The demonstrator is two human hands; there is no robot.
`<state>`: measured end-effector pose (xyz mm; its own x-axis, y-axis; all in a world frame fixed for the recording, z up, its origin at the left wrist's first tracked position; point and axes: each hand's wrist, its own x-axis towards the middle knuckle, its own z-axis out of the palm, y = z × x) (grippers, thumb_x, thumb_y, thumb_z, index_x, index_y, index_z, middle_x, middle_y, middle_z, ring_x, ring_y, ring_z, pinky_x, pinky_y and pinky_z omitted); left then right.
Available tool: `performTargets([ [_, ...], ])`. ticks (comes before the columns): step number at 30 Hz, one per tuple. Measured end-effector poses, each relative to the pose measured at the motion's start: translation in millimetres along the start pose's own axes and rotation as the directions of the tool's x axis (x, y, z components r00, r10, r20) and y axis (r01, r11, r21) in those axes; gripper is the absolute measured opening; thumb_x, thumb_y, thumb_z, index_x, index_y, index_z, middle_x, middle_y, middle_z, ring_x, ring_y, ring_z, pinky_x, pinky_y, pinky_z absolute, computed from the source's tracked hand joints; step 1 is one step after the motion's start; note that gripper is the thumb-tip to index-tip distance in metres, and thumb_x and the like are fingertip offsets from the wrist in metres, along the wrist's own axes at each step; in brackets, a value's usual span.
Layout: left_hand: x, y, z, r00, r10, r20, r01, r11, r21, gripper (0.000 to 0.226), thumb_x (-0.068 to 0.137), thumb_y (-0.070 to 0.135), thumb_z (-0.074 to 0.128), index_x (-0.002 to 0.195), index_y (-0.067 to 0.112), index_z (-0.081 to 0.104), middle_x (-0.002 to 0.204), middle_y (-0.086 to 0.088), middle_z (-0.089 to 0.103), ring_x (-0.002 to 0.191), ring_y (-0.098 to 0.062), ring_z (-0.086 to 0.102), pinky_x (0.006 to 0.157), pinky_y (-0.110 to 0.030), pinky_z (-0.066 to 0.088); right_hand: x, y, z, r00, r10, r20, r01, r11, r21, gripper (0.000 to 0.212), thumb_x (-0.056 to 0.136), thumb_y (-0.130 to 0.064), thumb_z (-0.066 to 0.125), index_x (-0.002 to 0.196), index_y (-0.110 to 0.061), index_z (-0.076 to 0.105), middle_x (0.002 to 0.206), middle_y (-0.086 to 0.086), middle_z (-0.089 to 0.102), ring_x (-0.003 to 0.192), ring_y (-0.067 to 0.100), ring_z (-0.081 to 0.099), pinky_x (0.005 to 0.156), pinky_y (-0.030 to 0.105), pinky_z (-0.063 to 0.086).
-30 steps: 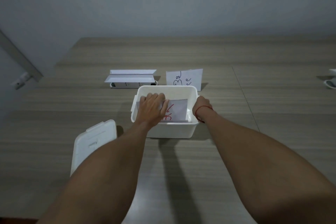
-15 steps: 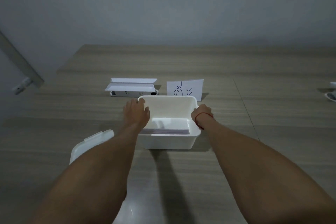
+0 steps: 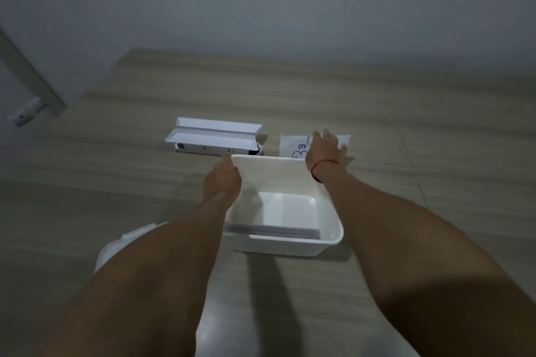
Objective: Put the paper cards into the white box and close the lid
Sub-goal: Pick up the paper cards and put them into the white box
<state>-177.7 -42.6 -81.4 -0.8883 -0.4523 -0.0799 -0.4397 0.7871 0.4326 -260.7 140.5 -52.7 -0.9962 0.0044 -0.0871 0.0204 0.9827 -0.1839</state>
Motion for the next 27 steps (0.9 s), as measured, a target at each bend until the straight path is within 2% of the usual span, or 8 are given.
performTargets([
  [4,16,-1,4,1.000,0.011,-0.009,-0.011,1.000,0.007,0.038,0.097,0.017,0.034,0.133,0.011,0.042,0.119,-0.020,0.061,0.109,-0.040,0.059,0.088,-0.043,0.047,29,-11,9,0.998,-0.057,0.034,0.059,0.998,-0.034,0.054,0.094,-0.013,0.050,0.145,-0.014,0.033,0.158,0.006,0.023,0.147,0.024,0.019,0.118,0.049,0.015],
  [8,22,-5,8,0.999,0.032,-0.012,-0.032,0.999,0.017,0.035,0.097,0.021,0.035,0.130,0.013,0.044,0.116,-0.017,0.063,0.107,-0.038,0.061,0.087,-0.043,0.049,48,-12,5,0.998,-0.031,0.063,0.039,0.990,-0.136,0.038,0.094,-0.009,0.044,0.132,-0.013,0.050,0.140,0.010,0.052,0.135,0.028,0.041,0.115,0.049,0.020],
  [12,23,-4,9,1.000,0.024,-0.014,-0.024,1.000,0.012,0.033,0.097,0.021,0.037,0.128,0.012,0.045,0.118,-0.017,0.062,0.108,-0.038,0.060,0.087,-0.044,0.048,47,-11,7,0.996,-0.088,-0.026,0.081,0.975,-0.206,0.036,0.096,-0.005,0.039,0.126,-0.012,0.056,0.131,0.012,0.059,0.125,0.029,0.053,0.113,0.044,0.027],
  [16,21,-3,6,1.000,0.000,-0.012,0.000,1.000,-0.005,0.033,0.097,0.020,0.038,0.128,0.011,0.046,0.121,-0.016,0.061,0.110,-0.037,0.060,0.087,-0.043,0.048,39,-12,6,0.977,-0.204,-0.056,0.189,0.961,-0.200,0.034,0.096,-0.004,0.039,0.120,-0.013,0.060,0.126,0.012,0.061,0.120,0.030,0.057,0.102,0.040,0.037],
  [18,19,-3,4,1.000,-0.015,0.005,0.015,0.997,-0.069,0.033,0.096,0.019,0.039,0.127,0.011,0.046,0.123,-0.015,0.059,0.110,-0.036,0.059,0.087,-0.042,0.048,31,-9,2,0.963,-0.249,-0.104,0.228,0.957,-0.182,0.032,0.096,-0.004,0.039,0.118,-0.012,0.060,0.123,0.013,0.061,0.117,0.030,0.057,0.096,0.040,0.042],
  [21,9,-6,1,0.998,-0.046,0.036,0.052,0.978,-0.203,0.034,0.097,0.017,0.038,0.130,0.009,0.043,0.129,-0.015,0.054,0.112,-0.036,0.057,0.084,-0.039,0.045,18,-3,-11,0.944,-0.276,-0.180,0.248,0.955,-0.162,0.030,0.096,-0.005,0.038,0.118,-0.012,0.057,0.121,0.014,0.059,0.115,0.030,0.054,0.094,0.039,0.041],
  [24,-9,-14,-2,0.994,-0.076,0.076,0.089,0.978,-0.188,0.034,0.100,0.018,0.037,0.131,0.002,0.040,0.131,-0.020,0.051,0.115,-0.038,0.055,0.083,-0.037,0.042,5,0,-35,0.925,-0.276,-0.260,0.250,0.960,-0.127,0.028,0.096,-0.008,0.041,0.121,-0.013,0.053,0.121,0.014,0.061,0.114,0.031,0.057,0.094,0.039,0.039],
  [27,-23,-21,-4,0.991,-0.068,0.114,0.089,0.978,-0.189,0.034,0.100,0.015,0.038,0.131,0.000,0.038,0.130,-0.023,0.052,0.115,-0.039,0.054,0.088,-0.040,0.044,-10,0,-62,0.899,-0.273,-0.342,0.258,0.962,-0.090,0.033,0.096,-0.008,0.040,0.126,-0.016,0.050,0.121,0.014,0.062,0.115,0.031,0.057,0.095,0.039,0.037],
])
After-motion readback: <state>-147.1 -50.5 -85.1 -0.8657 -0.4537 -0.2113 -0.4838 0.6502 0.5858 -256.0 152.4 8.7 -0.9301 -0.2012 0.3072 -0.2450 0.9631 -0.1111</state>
